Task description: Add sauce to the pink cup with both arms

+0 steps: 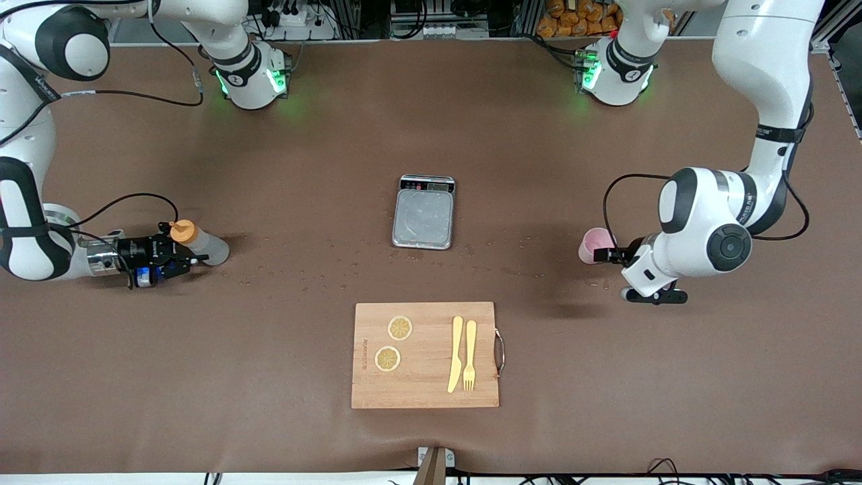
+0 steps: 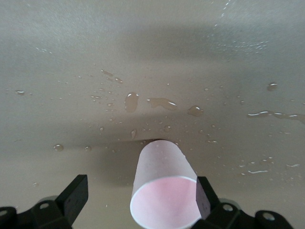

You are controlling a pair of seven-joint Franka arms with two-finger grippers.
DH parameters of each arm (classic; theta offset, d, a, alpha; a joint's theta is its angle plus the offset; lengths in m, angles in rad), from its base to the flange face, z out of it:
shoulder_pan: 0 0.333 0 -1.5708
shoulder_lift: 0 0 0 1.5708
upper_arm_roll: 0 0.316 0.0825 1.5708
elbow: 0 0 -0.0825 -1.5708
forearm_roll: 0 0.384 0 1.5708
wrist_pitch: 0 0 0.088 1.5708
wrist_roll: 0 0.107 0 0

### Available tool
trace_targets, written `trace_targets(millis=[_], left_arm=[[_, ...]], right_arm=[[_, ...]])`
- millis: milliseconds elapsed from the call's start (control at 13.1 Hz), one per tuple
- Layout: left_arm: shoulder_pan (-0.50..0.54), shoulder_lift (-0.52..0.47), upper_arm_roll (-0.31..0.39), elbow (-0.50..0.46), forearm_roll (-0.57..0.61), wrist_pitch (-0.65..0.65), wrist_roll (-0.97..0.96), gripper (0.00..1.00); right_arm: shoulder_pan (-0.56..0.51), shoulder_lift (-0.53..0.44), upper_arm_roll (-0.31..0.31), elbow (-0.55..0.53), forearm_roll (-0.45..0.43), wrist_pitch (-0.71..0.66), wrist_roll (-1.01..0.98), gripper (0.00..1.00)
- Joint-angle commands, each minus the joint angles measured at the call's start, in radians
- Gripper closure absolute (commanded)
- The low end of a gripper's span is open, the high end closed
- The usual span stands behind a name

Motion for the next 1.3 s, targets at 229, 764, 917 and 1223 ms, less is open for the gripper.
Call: trace_targets(millis=[229,764,917,1223], left_arm=[[0.0,-0.023,0.002,-0.075,-0.022,0.033,-0.01,0.0],[0.011,-0.069,0.002,-0.102,-0.022,0.0,-0.01,0.0],[0.012,-0.083,0.002,-0.102,-0.022,-0.017,-0.008,0.0],[0.012,-0.068,0.002,-0.128,-0.022,-0.016,-0.004,0.0]], right_arm=[[0.004,-0.006,-0.001,-0.006,0.032,-0.001,-0.013,0.58],[0.042,-0.044,0.0,0.037,0.026,-0.002,0.053,0.56],[0.073,-0.073,-0.003,0.057,0.014,-0.002,0.075,0.56],[0.116,-0.096,-0.005,0.12,-0.026,-0.001,0.122,0.55]])
